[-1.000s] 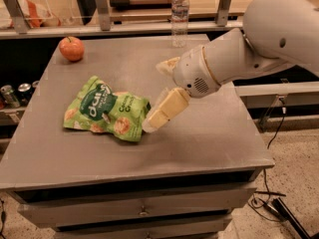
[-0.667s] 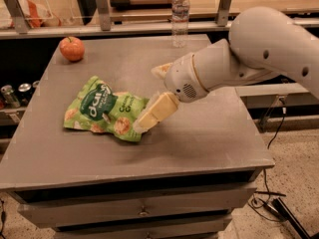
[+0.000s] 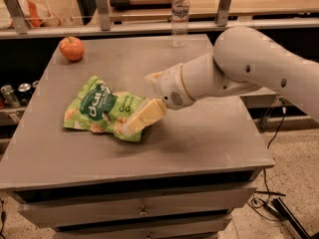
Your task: Move green rice chip bag near water bottle
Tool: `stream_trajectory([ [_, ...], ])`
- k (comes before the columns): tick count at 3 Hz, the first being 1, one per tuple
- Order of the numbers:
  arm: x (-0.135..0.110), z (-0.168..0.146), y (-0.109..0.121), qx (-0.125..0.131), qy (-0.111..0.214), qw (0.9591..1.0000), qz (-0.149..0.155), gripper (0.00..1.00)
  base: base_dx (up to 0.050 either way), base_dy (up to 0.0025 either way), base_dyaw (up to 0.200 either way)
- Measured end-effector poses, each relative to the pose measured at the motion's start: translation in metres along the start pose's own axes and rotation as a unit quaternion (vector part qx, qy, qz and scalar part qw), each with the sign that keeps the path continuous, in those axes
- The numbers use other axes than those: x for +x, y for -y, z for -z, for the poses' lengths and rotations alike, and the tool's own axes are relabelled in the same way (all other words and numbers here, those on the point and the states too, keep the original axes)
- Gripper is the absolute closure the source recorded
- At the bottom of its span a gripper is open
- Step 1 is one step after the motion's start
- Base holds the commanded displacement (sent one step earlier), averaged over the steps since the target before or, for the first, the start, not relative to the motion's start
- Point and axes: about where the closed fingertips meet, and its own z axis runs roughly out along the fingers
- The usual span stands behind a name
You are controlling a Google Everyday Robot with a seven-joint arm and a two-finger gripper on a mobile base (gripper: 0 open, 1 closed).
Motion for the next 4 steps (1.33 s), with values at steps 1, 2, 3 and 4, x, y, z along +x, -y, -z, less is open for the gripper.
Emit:
stream_trajectory([
  [1,0.006,-0.014,0.000,-0.008,0.010,0.9998,-0.012,0.18,0.000,0.00000,0.000],
  [2,0.010,-0.024,0.001,-0.016,0.016,0.9996,-0.020,0.42,0.000,0.00000,0.000],
  [3,0.011,-0.027,0.003,-0.020,0.018,0.9994,-0.022,0.64,0.000,0.00000,0.000],
  [4,0.012,-0.028,0.006,-0.020,0.018,0.9994,-0.024,0.88,0.000,0.00000,0.000],
])
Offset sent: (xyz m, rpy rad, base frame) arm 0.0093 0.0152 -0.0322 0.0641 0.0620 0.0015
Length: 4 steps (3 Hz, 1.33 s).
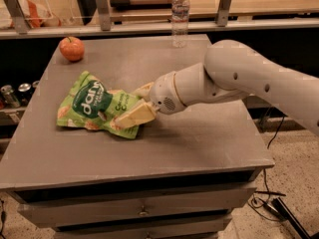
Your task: Move green rice chip bag near water bottle
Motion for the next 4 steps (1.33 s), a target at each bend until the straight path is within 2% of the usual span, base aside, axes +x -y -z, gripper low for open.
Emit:
stream_trajectory([
  [1,-0.005,0.006,0.008,0.009,-0.001,0.9999,0.005,1.00,0.000,0.00000,0.000],
  [2,-0.013,0.019,0.016,0.023,0.004,0.9997,0.012,1.00,0.000,0.00000,0.000],
  [4,-0.035,0.062,0.033,0.067,0.021,0.9971,0.028,1.00,0.000,0.00000,0.000],
])
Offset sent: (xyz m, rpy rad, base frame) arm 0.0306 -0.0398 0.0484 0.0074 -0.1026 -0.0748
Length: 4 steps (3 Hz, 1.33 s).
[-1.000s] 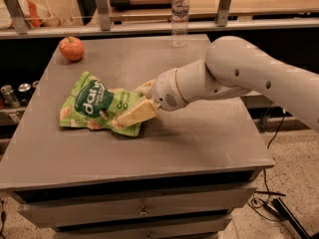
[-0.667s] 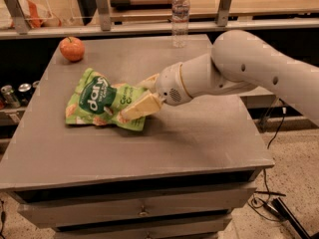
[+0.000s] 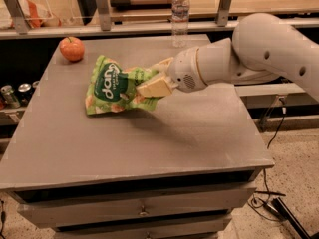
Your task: Move green rice chip bag near water bottle
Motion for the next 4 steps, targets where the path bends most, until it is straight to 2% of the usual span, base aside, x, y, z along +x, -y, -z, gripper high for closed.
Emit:
stream_trajectory([
  [2,-0.017,0.027,0.017,0.040,0.019,0.9989,0.015,1.00,0.000,0.00000,0.000],
  [3,-0.017,0.027,0.017,0.040,0.019,0.9989,0.015,1.00,0.000,0.00000,0.000],
  [4,-0.015,0.028,0.035,0.075,0.017,0.9970,0.003,1.00,0.000,0.00000,0.000],
])
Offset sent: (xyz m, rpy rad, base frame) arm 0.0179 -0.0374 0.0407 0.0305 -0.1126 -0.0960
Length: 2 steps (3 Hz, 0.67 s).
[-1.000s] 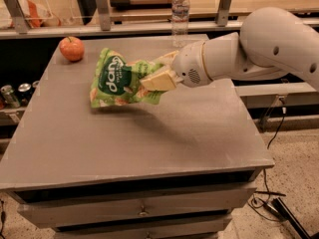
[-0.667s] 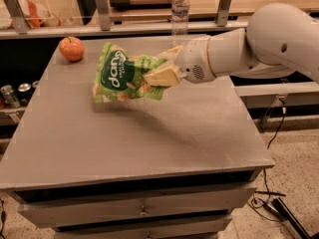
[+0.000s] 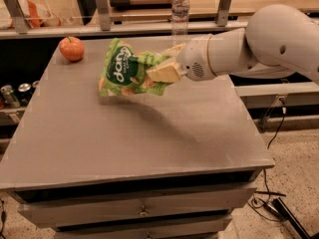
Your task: Move green rice chip bag near water bottle
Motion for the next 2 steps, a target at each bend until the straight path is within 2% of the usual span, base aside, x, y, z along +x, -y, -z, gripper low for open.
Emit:
stream_trajectory([
  [1,0.011,0.007,0.031,0.065,-0.012,0.9974,-0.030,1.00,0.000,0.00000,0.000],
  [2,0.023,0.023,0.055,0.125,-0.024,0.9902,-0.058,1.00,0.000,0.00000,0.000],
])
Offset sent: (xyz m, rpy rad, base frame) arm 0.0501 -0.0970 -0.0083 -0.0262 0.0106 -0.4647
